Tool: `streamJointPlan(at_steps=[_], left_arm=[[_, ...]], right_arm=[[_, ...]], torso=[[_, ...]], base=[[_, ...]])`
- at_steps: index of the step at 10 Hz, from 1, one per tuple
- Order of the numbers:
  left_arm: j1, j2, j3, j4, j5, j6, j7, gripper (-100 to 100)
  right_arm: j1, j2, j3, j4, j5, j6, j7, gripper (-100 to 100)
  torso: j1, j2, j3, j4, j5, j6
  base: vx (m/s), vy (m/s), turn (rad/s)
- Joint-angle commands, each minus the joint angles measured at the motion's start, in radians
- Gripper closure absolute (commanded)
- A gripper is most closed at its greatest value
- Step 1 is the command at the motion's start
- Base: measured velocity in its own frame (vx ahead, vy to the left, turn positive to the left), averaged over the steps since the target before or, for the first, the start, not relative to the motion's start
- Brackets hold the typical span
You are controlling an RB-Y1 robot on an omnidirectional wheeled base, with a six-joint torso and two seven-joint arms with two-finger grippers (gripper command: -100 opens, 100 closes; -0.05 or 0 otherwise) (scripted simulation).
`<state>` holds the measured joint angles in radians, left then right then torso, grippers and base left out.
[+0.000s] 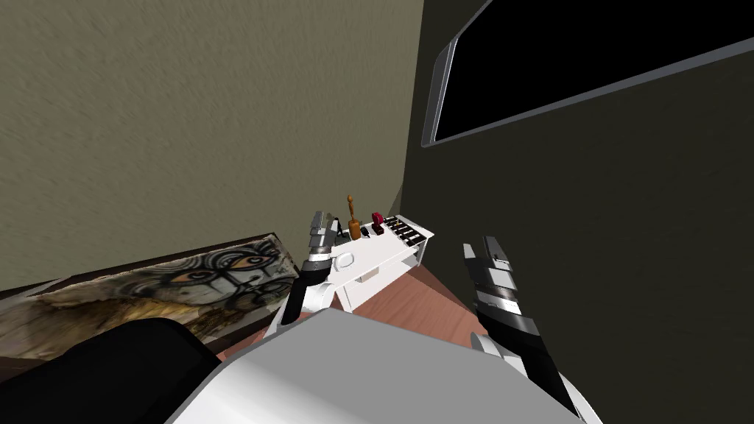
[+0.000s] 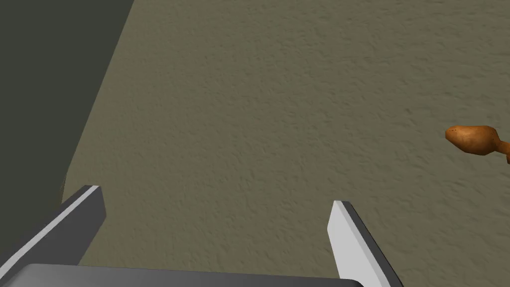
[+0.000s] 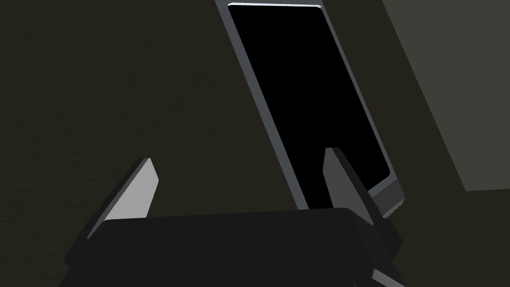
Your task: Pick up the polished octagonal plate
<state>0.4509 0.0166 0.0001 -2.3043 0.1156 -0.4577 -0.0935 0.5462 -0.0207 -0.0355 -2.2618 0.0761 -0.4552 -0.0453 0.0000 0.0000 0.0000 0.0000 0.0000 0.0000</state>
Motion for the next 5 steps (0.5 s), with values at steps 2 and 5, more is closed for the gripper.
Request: streamJointPlan(at_steps=[2,5], left_arm=[[-0.011,0.051,0.01,0.028,0.003,0.042,0.004,-100],[-0.028,0.088,0.028,0.072,0.009,0.112,0.01,-100]], right_arm=[[0.0,0.0,0.0,0.0,0.0,0.0,0.0,0],[0.0,0.0,0.0,0.0,0.0,0.0,0.0,0]], torso=[[0.0,0.0,0.0,0.0,0.0,0.0],[0.0,-0.002,-0.001,0.0,0.0,0.0]], base=[[0.011,-0.005,-0.006],[0.021,-0.006,-0.007]])
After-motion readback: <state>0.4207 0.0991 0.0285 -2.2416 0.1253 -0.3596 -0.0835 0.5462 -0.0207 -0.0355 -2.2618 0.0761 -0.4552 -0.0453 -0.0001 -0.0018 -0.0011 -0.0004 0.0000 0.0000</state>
